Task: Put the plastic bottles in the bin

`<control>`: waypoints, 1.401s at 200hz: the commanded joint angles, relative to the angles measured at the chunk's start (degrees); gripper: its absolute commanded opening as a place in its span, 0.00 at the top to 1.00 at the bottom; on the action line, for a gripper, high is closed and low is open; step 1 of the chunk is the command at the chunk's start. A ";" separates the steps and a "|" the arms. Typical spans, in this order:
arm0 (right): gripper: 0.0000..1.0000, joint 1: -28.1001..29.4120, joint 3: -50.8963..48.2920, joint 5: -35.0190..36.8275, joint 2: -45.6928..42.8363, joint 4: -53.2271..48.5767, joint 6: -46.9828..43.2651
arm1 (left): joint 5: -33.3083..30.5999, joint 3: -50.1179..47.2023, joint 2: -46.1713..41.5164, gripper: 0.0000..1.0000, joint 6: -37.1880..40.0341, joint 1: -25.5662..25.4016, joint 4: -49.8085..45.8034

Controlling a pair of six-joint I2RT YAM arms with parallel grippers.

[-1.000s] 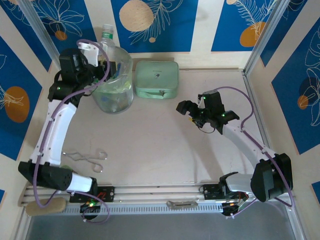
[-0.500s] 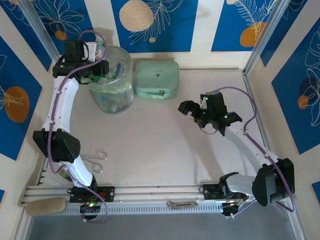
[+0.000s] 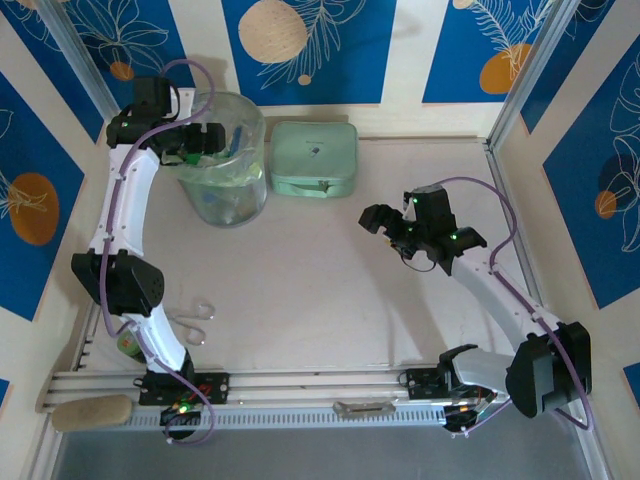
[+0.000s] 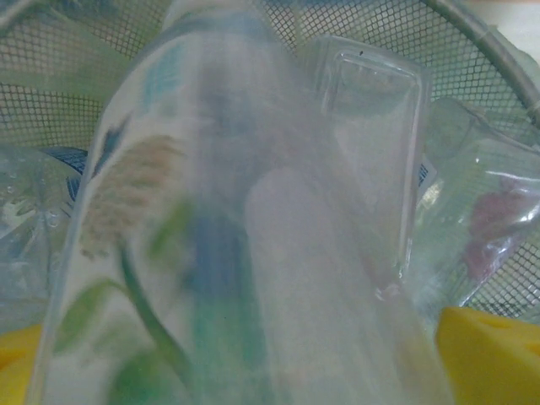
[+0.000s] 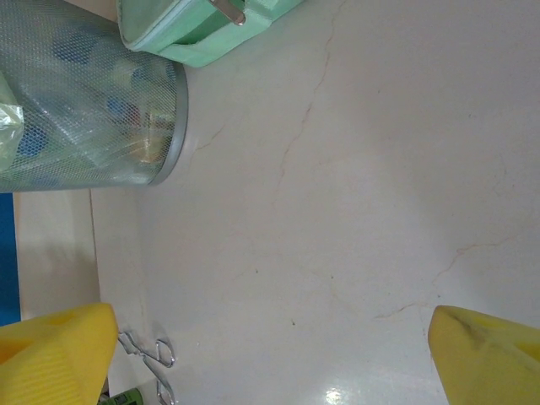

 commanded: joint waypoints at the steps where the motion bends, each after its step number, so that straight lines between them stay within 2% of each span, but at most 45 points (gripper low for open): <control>1: 0.05 -0.24 -0.68 0.17 -0.97 -0.32 -0.70 | -0.79 1.35 -4.15 0.00 -0.91 0.60 -0.37; 37: 0.05 -0.20 -0.87 -0.05 -0.79 0.09 -0.41 | -0.79 -2.62 -10.04 0.00 -2.33 0.56 4.03; 75: 0.05 -0.33 -0.63 0.80 -0.44 -0.20 -1.14 | -0.95 -11.24 -18.19 0.00 -4.63 0.56 11.83; 103: 0.05 -1.01 0.27 4.11 -0.01 -1.96 -4.50 | -0.61 -22.88 -26.11 0.00 -6.67 0.61 20.92; 140: 0.05 -4.63 0.66 9.44 0.78 -2.38 -12.78 | -1.90 -44.44 -38.77 0.00 -9.67 0.61 34.37; 187: 0.03 -9.22 -4.25 17.21 1.78 8.43 -26.98 | -3.85 -68.30 -51.08 0.00 -12.29 0.61 41.50; 216: 0.01 -12.24 -6.07 20.03 4.75 13.72 -32.22 | -4.92 -79.99 -56.20 0.00 -14.61 0.61 46.33; 252: 0.01 -15.93 -9.91 18.37 7.62 22.44 -34.95 | -8.18 -89.39 -58.35 0.00 -14.95 0.57 53.19; 280: 0.01 -16.40 -14.11 18.13 8.34 32.11 -35.78 | -9.51 -92.33 -56.48 0.00 -15.16 0.53 56.95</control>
